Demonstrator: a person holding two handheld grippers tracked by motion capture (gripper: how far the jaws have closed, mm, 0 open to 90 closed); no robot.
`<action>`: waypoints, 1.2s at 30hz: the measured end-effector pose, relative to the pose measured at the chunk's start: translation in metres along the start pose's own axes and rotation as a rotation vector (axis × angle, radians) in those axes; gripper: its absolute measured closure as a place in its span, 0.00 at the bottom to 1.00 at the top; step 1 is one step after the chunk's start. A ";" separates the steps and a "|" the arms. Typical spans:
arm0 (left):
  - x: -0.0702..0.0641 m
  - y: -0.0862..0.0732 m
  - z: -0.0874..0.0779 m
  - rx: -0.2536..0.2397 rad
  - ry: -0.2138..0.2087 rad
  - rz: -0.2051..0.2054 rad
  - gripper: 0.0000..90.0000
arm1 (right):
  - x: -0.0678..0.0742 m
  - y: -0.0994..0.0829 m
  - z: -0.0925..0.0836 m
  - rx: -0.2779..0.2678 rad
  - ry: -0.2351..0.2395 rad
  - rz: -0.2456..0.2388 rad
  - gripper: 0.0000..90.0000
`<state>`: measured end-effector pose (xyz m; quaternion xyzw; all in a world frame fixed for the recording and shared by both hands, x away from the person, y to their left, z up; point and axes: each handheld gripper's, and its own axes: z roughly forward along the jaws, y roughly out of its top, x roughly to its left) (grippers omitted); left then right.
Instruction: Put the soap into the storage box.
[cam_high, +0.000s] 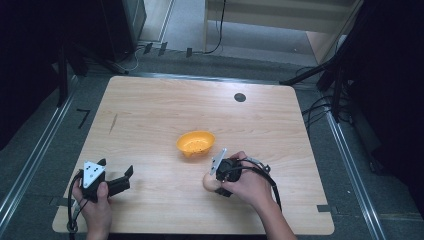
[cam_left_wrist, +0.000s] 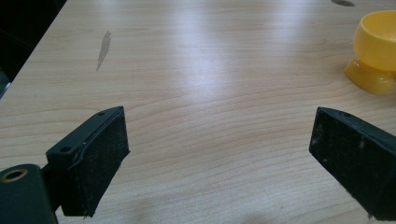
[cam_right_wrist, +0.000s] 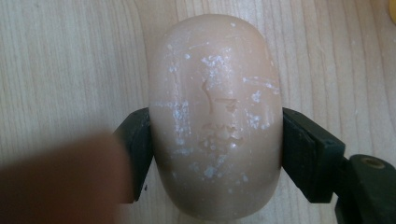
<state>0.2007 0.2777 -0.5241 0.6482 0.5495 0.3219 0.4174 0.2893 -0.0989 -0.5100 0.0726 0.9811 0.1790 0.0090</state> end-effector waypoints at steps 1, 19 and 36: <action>0.000 0.000 0.000 -0.001 -0.001 -0.001 0.06 | 0.000 -0.001 0.000 -0.018 0.002 -0.020 0.36; 0.000 0.000 0.000 0.000 0.001 -0.001 0.06 | -0.003 -0.007 0.000 -0.078 0.025 -0.082 0.37; 0.000 0.000 0.000 0.000 0.002 -0.001 0.06 | -0.003 -0.005 -0.010 -0.120 0.063 -0.122 0.37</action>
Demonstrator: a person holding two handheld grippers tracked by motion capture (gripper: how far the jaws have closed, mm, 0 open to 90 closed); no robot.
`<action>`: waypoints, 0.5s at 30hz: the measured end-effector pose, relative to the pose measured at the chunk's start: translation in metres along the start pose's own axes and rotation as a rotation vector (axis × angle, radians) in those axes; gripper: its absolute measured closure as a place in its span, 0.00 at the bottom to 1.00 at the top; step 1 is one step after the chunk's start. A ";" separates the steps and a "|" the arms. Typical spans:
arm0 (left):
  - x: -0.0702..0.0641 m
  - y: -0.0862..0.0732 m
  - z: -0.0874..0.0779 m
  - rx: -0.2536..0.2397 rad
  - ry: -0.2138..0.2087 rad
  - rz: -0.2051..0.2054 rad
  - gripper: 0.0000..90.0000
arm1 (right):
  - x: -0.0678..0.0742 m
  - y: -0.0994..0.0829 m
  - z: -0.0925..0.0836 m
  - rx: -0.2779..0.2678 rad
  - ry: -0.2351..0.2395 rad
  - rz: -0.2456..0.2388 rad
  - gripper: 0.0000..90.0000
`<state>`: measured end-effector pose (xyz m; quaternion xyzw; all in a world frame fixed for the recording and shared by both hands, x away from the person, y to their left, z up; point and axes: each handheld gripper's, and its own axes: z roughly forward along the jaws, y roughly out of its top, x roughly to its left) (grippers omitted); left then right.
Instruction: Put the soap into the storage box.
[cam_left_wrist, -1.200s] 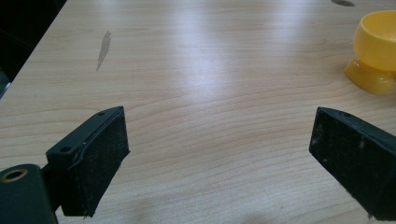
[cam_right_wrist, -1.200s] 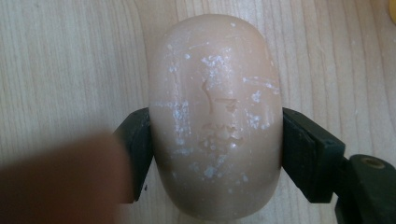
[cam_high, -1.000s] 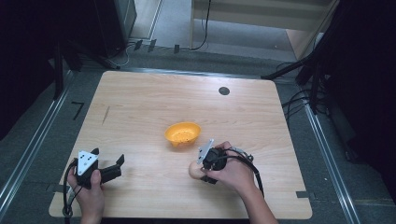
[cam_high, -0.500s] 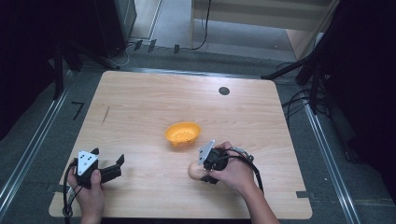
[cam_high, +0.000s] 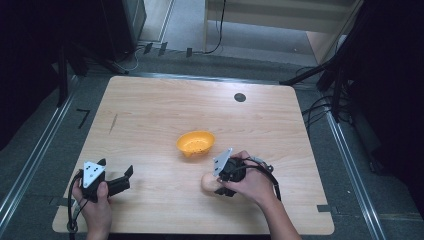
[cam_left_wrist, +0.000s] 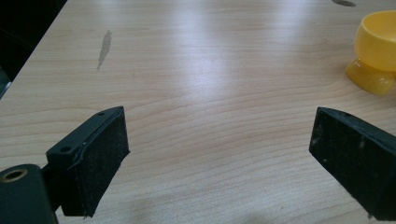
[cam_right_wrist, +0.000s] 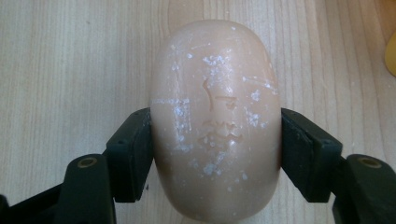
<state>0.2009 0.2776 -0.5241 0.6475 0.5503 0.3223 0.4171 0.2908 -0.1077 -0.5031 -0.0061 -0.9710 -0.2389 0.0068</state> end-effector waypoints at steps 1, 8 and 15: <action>0.000 0.000 0.000 0.000 0.000 0.000 0.06 | 0.000 0.000 0.000 -0.002 -0.004 -0.004 0.37; 0.000 0.000 0.000 0.002 0.001 0.000 0.06 | 0.000 0.001 0.001 -0.006 0.016 -0.020 0.37; 0.000 0.000 0.000 0.003 0.001 0.000 0.06 | 0.000 0.003 -0.003 -0.020 0.007 -0.034 0.37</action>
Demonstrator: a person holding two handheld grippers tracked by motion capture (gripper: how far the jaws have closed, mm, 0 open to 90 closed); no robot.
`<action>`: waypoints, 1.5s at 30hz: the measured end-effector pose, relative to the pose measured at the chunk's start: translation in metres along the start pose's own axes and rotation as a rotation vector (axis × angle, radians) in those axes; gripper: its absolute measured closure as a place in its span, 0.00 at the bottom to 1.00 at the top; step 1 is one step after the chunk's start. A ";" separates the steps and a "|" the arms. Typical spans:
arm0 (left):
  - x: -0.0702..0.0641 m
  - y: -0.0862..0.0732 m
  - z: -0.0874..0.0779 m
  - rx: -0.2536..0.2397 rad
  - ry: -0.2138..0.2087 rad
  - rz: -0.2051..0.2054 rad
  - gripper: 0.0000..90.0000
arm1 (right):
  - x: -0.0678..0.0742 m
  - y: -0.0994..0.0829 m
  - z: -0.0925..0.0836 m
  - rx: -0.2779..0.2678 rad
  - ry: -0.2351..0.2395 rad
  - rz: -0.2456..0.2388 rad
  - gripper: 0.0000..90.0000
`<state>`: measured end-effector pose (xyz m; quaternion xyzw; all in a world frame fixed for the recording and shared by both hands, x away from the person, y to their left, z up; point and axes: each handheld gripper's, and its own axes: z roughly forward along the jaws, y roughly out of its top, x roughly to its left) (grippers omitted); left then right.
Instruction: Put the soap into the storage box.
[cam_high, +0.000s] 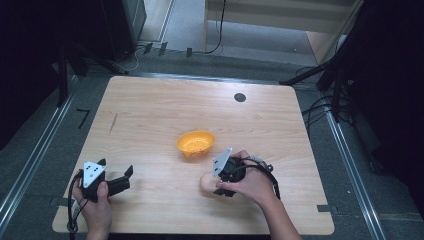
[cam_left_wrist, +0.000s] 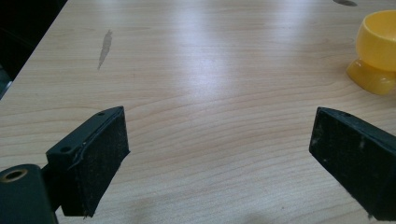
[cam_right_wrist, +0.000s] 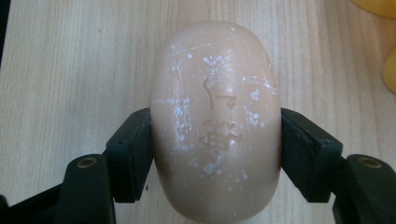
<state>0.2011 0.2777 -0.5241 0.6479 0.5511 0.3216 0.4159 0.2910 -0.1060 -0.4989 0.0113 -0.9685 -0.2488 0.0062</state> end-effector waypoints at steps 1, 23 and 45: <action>0.000 0.000 0.000 0.001 0.000 0.000 0.06 | -0.001 0.000 0.000 -0.001 -0.001 -0.006 0.37; 0.001 0.000 0.000 -0.001 -0.002 -0.006 0.06 | -0.020 0.020 -0.016 0.012 0.009 -0.068 0.37; 0.001 0.000 0.000 0.001 -0.002 -0.009 0.06 | -0.045 0.040 -0.033 -0.008 0.006 -0.095 0.37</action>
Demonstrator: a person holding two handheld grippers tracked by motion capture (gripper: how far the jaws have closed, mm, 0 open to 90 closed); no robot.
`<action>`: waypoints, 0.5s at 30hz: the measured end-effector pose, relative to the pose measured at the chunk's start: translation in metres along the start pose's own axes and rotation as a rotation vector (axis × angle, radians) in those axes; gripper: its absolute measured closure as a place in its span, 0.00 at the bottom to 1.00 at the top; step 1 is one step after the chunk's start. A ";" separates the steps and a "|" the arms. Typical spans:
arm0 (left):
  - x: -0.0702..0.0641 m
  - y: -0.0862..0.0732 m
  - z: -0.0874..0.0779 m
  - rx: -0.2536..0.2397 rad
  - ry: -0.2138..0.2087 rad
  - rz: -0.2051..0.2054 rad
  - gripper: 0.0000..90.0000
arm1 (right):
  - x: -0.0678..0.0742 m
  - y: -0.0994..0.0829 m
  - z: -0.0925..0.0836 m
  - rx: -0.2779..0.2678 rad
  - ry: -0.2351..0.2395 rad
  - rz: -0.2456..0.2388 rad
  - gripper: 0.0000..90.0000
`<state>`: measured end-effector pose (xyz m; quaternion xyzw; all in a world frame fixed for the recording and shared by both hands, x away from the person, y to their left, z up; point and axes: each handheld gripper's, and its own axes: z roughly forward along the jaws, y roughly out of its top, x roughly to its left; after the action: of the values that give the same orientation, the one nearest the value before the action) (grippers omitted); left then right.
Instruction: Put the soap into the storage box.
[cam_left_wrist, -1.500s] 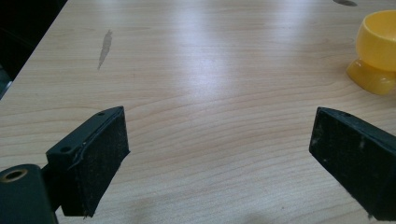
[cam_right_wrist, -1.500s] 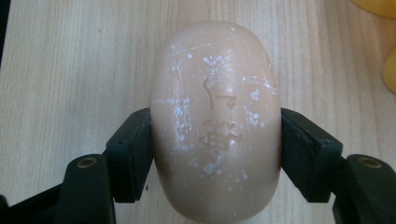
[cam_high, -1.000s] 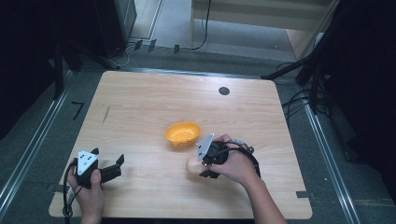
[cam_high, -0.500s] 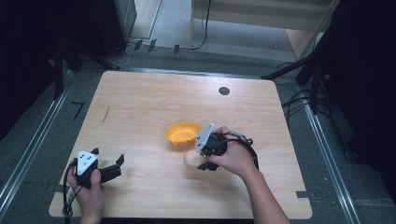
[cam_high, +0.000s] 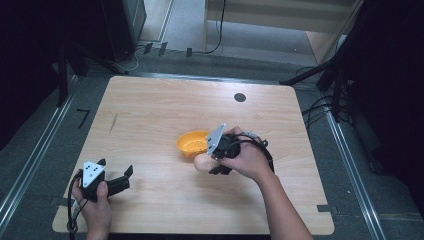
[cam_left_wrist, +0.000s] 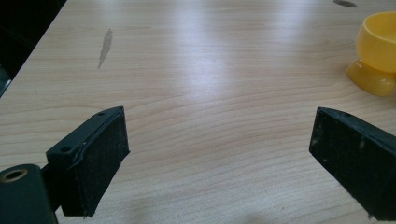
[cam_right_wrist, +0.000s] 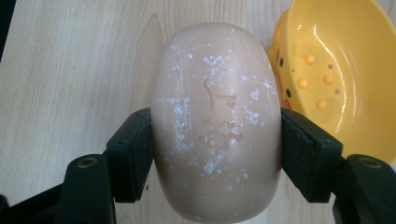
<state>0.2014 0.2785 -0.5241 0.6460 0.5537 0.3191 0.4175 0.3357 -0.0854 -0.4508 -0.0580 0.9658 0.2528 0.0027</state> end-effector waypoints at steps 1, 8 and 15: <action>0.000 0.000 0.000 0.001 0.000 -0.001 0.06 | -0.001 0.001 0.000 0.003 0.000 0.002 0.37; 0.000 0.000 0.000 0.002 0.000 0.000 0.06 | -0.011 0.008 -0.003 0.002 -0.004 -0.014 0.37; 0.000 0.000 0.000 0.002 0.000 0.000 0.06 | -0.024 0.016 -0.005 0.008 -0.011 -0.027 0.37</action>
<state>0.2014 0.2785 -0.5240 0.6464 0.5538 0.3188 0.4169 0.3582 -0.0719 -0.4378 -0.0695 0.9658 0.2494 0.0114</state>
